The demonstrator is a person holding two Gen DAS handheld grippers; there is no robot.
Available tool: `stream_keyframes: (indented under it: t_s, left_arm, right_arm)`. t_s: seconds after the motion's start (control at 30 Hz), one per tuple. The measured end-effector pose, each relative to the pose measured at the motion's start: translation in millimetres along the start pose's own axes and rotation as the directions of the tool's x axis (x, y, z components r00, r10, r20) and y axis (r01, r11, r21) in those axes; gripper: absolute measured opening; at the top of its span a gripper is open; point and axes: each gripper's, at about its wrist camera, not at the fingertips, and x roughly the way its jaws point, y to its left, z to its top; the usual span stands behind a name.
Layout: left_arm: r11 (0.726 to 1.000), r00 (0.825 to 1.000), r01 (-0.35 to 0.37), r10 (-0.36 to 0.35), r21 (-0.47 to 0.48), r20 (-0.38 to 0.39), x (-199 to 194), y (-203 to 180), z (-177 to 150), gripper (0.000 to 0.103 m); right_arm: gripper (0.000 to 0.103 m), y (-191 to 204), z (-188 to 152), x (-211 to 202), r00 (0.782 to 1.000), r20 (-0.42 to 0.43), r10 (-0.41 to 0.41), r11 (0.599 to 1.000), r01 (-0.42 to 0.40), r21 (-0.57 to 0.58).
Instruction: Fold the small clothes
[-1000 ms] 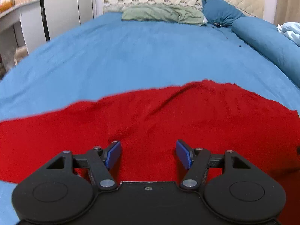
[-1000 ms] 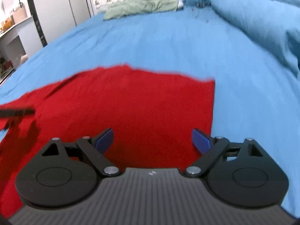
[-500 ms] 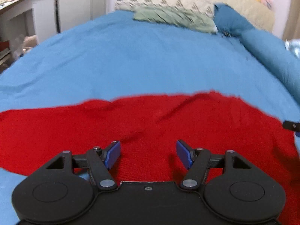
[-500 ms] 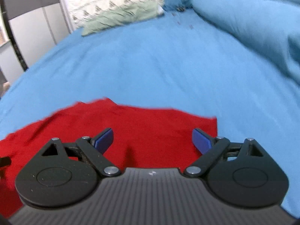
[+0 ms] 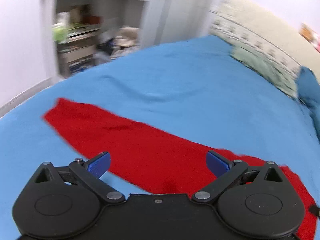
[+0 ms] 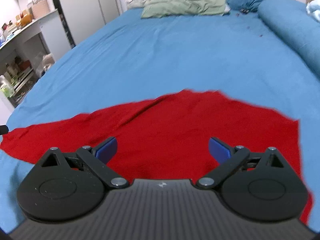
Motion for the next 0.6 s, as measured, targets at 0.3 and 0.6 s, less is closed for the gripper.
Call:
stream_keyframes:
  t_s: [0.3, 0.6]
  left_arm:
    - [0.973, 0.988, -0.138, 0.123, -0.187, -0.090, 73.5, 99.5, 11.8, 0.059]
    - [0.964, 0.991, -0.130, 0.123, -0.231, -0.046, 105.0, 119.8, 31.7, 0.028]
  right_arm:
    - [0.103, 74.7, -28.2, 19.3, 0.998, -0.065, -0.008, 1.000, 0.006, -0.022]
    - [0.103, 94.4, -38.9, 28.4, 0.998, -0.055, -0.020, 0.999, 0.018, -0.033]
